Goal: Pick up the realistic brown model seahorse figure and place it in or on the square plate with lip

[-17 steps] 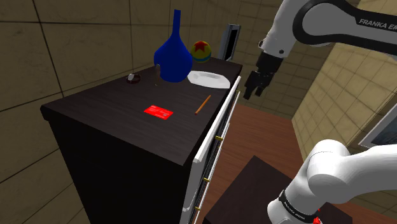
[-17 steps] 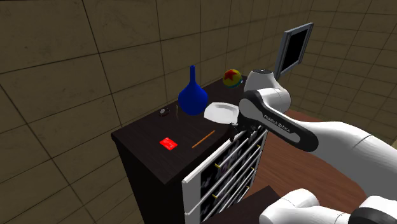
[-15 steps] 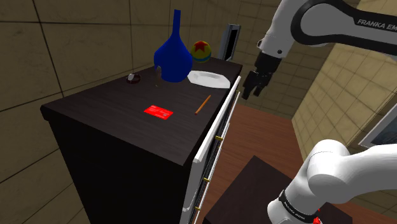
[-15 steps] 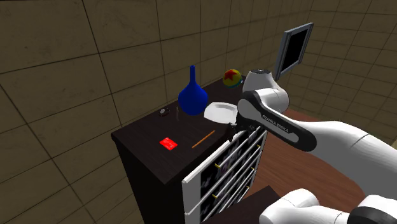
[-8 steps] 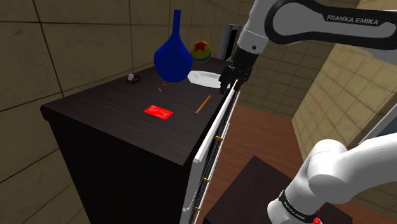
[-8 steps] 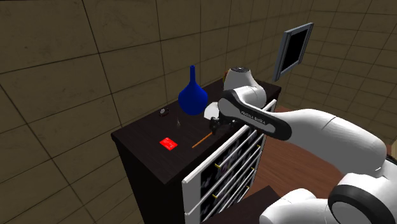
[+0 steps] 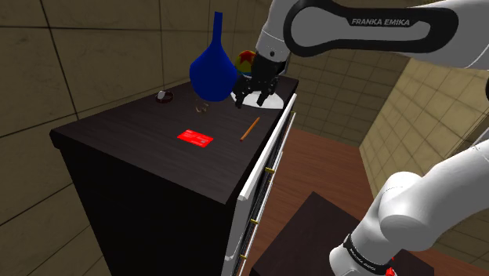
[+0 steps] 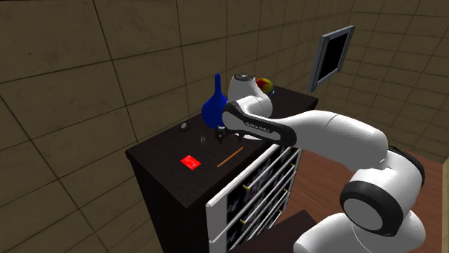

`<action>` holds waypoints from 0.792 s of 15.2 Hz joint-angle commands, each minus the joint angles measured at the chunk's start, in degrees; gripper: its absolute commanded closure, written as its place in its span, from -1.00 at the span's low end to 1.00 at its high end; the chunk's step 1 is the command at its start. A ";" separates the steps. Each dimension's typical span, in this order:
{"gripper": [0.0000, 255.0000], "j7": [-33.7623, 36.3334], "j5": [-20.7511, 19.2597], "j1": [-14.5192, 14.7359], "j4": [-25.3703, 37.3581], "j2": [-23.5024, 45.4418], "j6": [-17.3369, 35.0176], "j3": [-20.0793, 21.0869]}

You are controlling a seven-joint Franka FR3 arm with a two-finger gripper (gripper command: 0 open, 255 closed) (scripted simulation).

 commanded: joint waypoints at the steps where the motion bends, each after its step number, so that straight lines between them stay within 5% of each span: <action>1: -1.00 2.20 -1.14 -0.16 3.46 3.60 1.28 1.38; 12: -1.00 15.36 -12.98 1.34 28.30 26.07 2.80 7.33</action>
